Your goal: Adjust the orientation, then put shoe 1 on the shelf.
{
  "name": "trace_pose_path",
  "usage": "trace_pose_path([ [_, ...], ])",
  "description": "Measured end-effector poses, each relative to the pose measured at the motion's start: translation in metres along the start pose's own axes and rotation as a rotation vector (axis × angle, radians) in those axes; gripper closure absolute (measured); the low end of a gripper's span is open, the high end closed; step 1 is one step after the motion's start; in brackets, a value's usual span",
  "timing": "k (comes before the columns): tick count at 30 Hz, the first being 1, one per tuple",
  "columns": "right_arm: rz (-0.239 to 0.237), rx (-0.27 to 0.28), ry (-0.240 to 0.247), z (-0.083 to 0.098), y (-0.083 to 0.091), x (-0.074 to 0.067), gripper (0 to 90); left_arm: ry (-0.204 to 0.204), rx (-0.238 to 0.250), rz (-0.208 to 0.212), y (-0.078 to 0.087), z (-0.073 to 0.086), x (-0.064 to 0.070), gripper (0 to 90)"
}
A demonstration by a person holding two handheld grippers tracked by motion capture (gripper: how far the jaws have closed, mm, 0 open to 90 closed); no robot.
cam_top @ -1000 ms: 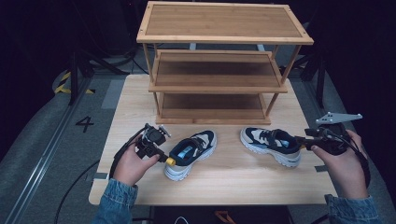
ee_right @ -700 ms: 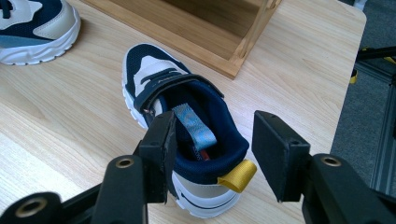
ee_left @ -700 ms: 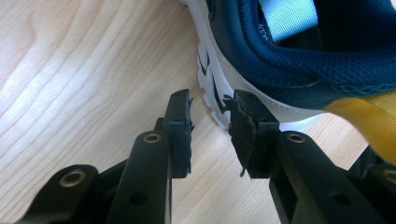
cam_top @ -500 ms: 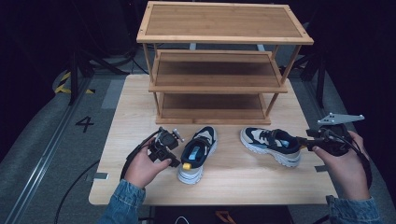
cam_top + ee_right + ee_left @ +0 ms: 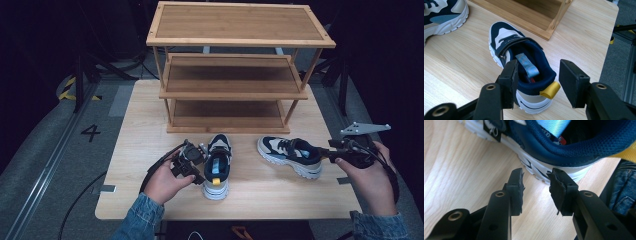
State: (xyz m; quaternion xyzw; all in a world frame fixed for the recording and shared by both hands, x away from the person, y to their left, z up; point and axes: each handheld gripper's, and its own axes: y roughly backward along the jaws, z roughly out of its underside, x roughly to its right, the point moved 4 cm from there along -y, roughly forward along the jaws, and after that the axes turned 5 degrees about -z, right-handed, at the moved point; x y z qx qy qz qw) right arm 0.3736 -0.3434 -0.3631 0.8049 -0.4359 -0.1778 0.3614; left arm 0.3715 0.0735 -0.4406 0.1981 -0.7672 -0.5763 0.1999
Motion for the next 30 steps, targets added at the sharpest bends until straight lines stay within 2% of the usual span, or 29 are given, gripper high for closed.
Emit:
trace_pose_path([
  [4, 0.003, -0.002, -0.002, 0.002, 0.001, 0.000, 50.7, -0.019, 0.004, 0.013, -0.003, -0.005, 0.006, 61.6],
  [7, 0.004, -0.002, -0.008, 0.004, 0.002, 0.002, 50.7, -0.028, 0.002, 0.003, -0.002, -0.007, 0.006, 58.8],
  [11, 0.006, -0.004, -0.010, 0.005, 0.003, 0.003, 50.7, -0.002, 0.028, 0.009, 0.008, -0.005, 0.004, 54.2],
  [14, 0.007, -0.011, -0.006, 0.005, 0.002, 0.004, 50.6, 0.018, 0.069, -0.010, 0.021, -0.004, 0.003, 51.0],
  [18, 0.017, -0.020, 0.004, 0.006, 0.000, 0.005, 48.8, 0.016, 0.133, -0.024, 0.037, -0.009, 0.010, 46.9],
  [19, 0.019, -0.020, 0.006, 0.005, 0.000, 0.004, 48.9, 0.016, 0.133, -0.024, 0.037, -0.009, 0.010, 45.7],
  [23, 0.014, -0.023, 0.009, 0.005, -0.001, 0.003, 48.9, -0.011, 0.173, -0.023, 0.046, -0.016, 0.021, 42.9],
  [30, 0.011, -0.031, 0.008, 0.005, -0.002, 0.002, 48.8, -0.072, 0.186, 0.007, 0.047, -0.027, 0.040, 41.9],
])
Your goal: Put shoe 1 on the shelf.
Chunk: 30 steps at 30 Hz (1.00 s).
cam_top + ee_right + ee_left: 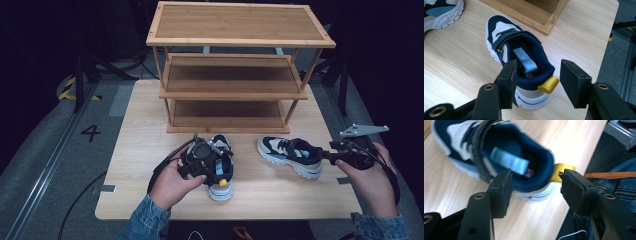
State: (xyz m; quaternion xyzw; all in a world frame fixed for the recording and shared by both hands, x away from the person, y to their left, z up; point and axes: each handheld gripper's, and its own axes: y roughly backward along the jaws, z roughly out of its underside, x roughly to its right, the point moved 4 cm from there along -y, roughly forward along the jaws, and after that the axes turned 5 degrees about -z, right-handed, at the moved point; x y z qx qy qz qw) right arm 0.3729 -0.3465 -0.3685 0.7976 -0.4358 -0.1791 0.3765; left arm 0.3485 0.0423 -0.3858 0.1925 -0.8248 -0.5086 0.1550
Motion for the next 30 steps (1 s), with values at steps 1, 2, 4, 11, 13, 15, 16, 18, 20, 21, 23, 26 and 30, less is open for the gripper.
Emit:
trace_pose_path([
  [1, 0.001, -0.001, 0.001, 0.000, 0.000, 0.000, 48.9, -0.011, 0.000, 0.001, -0.001, -0.001, 0.002, 41.5],
  [2, 0.002, -0.003, 0.007, 0.000, 0.000, 0.000, 48.8, -0.015, 0.000, 0.008, -0.002, -0.003, 0.005, 41.5],
  [4, 0.009, -0.004, 0.011, 0.000, 0.001, -0.001, 48.1, -0.030, -0.005, 0.017, -0.006, -0.005, 0.009, 41.8],
  [11, 0.035, 0.001, 0.014, 0.001, 0.004, 0.000, 47.1, -0.044, -0.034, 0.039, -0.021, -0.011, 0.013, 43.9],
  [13, 0.031, 0.002, 0.004, 0.002, 0.005, 0.000, 46.9, -0.050, -0.052, 0.034, -0.027, -0.012, 0.012, 43.9],
  [15, 0.025, 0.004, 0.002, 0.003, 0.006, 0.000, 46.9, -0.050, -0.074, 0.029, -0.034, -0.012, 0.011, 44.3],
  [16, 0.023, 0.005, 0.001, 0.004, 0.007, 0.000, 46.8, -0.051, -0.076, 0.039, -0.037, -0.012, 0.010, 44.5],
  [18, 0.023, 0.006, -0.006, 0.005, 0.008, -0.001, 46.7, -0.051, -0.084, 0.062, -0.044, -0.012, 0.008, 46.1],
  [20, 0.023, 0.006, -0.005, 0.006, 0.009, -0.002, 46.7, -0.056, -0.096, 0.053, -0.049, -0.012, 0.007, 48.5],
  [21, 0.023, 0.006, -0.005, 0.006, 0.009, -0.002, 46.7, -0.059, -0.105, 0.048, -0.051, -0.012, 0.007, 48.5],
  [23, 0.024, 0.004, -0.006, 0.007, 0.010, -0.003, 46.7, -0.078, -0.118, 0.029, -0.056, -0.012, 0.009, 53.4],
  [26, 0.024, 0.006, -0.009, 0.008, 0.011, -0.002, 46.7, -0.110, -0.131, 0.003, -0.059, -0.013, 0.012, 61.0],
  [30, 0.026, 0.005, -0.018, 0.010, 0.011, -0.002, 46.7, -0.125, -0.139, -0.003, -0.057, -0.015, 0.013, 67.2],
])
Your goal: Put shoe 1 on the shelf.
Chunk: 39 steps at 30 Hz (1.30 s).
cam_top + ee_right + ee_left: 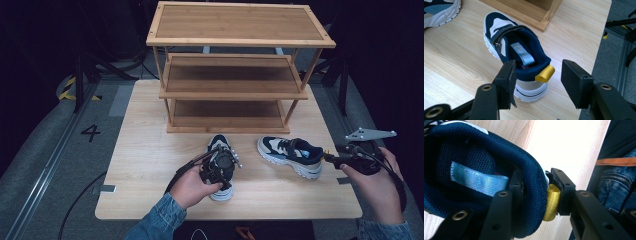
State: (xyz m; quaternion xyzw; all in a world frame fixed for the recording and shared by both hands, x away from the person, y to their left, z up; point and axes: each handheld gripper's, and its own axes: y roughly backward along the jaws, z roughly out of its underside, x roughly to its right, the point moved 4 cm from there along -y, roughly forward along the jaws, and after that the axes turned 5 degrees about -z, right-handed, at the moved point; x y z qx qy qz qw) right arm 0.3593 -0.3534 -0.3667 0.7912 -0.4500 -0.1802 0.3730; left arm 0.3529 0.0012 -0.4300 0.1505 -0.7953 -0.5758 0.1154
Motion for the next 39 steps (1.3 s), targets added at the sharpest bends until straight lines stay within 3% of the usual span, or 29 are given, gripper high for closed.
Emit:
trace_pose_path([
  [4, 0.004, 0.004, 0.006, 0.001, 0.002, 0.000, 46.7, -0.021, -0.009, -0.005, 0.005, -0.002, -0.002, 67.8],
  [9, 0.011, 0.013, -0.005, 0.003, 0.006, 0.002, 46.7, -0.017, 0.007, -0.033, 0.015, -0.007, -0.008, 67.7],
  [19, 0.022, 0.012, -0.006, 0.012, 0.010, 0.004, 46.7, -0.001, 0.050, -0.048, 0.025, -0.021, -0.048, 67.2],
  [26, 0.005, 0.011, -0.002, 0.019, 0.006, 0.003, 46.5, 0.002, 0.081, -0.066, 0.027, -0.032, -0.084, 67.0],
  [31, 0.002, 0.017, 0.002, 0.018, 0.005, 0.001, 46.4, -0.025, 0.081, -0.103, 0.026, -0.040, -0.103, 66.7],
  [34, -0.005, 0.015, 0.001, 0.017, 0.004, 0.001, 46.4, -0.051, 0.052, -0.135, 0.025, -0.046, -0.116, 66.5],
  [39, -0.012, 0.027, 0.015, 0.013, 0.003, -0.001, 46.4, -0.071, 0.052, -0.142, 0.015, -0.053, -0.128, 66.1],
])
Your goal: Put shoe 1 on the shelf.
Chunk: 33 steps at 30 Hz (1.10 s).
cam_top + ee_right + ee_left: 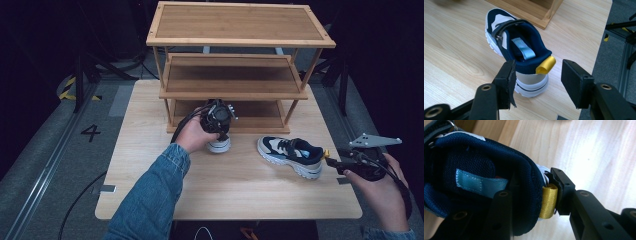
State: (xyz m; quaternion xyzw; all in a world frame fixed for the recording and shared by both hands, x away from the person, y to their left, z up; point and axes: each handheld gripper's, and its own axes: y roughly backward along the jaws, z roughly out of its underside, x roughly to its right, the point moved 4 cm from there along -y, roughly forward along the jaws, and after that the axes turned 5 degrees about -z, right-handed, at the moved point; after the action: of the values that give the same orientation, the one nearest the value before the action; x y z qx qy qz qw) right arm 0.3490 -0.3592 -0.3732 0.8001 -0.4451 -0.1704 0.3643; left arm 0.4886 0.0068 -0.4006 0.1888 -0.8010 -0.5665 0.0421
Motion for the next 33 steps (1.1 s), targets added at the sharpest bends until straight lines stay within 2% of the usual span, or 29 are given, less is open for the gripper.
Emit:
trace_pose_path([
  [5, -0.008, -0.001, 0.009, -0.002, -0.002, -0.001, 46.4, -0.019, -0.002, -0.014, -0.011, -0.004, -0.009, 64.8],
  [8, -0.010, 0.001, 0.012, -0.003, -0.002, -0.002, 46.4, -0.018, 0.003, -0.007, -0.018, -0.005, -0.015, 64.5],
  [11, -0.010, 0.001, 0.015, -0.002, -0.003, -0.002, 46.4, -0.014, 0.004, -0.019, -0.024, -0.006, -0.019, 63.1],
  [14, -0.011, 0.004, 0.015, -0.003, -0.003, -0.002, 46.3, -0.016, 0.026, -0.013, -0.025, -0.006, -0.023, 62.0],
  [15, -0.011, 0.005, 0.018, -0.003, -0.002, -0.002, 46.3, 0.010, 0.042, -0.014, -0.026, -0.006, -0.024, 62.0],
  [17, -0.010, 0.007, 0.027, -0.003, -0.001, -0.003, 46.2, 0.015, 0.059, -0.032, -0.025, -0.006, -0.026, 59.2],
  [19, -0.011, 0.009, 0.022, -0.004, -0.001, -0.004, 46.2, 0.010, 0.064, -0.071, -0.024, -0.006, -0.025, 54.5],
  [21, -0.011, 0.010, 0.028, -0.005, -0.001, -0.004, 46.1, 0.015, 0.063, -0.101, -0.022, -0.006, -0.023, 49.9],
  [24, -0.016, 0.012, 0.036, -0.008, -0.003, -0.006, 45.9, 0.053, 0.112, -0.125, -0.014, -0.004, -0.019, 42.0],
  [26, -0.021, 0.012, 0.043, -0.009, -0.004, -0.006, 45.8, 0.080, 0.139, -0.154, -0.006, -0.002, -0.017, 41.2],
  [27, -0.022, 0.013, 0.043, -0.010, -0.005, -0.007, 45.8, 0.100, 0.154, -0.151, -0.001, -0.001, -0.015, 41.1],
  [28, -0.022, 0.013, 0.043, -0.010, -0.005, -0.007, 45.8, 0.100, 0.154, -0.151, -0.001, -0.001, -0.015, 41.1],
  [30, -0.026, 0.013, 0.049, -0.013, -0.007, -0.008, 45.7, 0.125, 0.194, -0.152, 0.010, 0.000, -0.010, 41.0],
  [31, -0.028, 0.015, 0.049, -0.014, -0.008, -0.008, 45.6, 0.133, 0.214, -0.168, 0.016, 0.002, -0.006, 41.0],
  [33, -0.026, 0.024, 0.054, -0.017, -0.009, -0.008, 45.2, 0.168, 0.244, -0.161, 0.027, 0.006, 0.001, 41.3],
])
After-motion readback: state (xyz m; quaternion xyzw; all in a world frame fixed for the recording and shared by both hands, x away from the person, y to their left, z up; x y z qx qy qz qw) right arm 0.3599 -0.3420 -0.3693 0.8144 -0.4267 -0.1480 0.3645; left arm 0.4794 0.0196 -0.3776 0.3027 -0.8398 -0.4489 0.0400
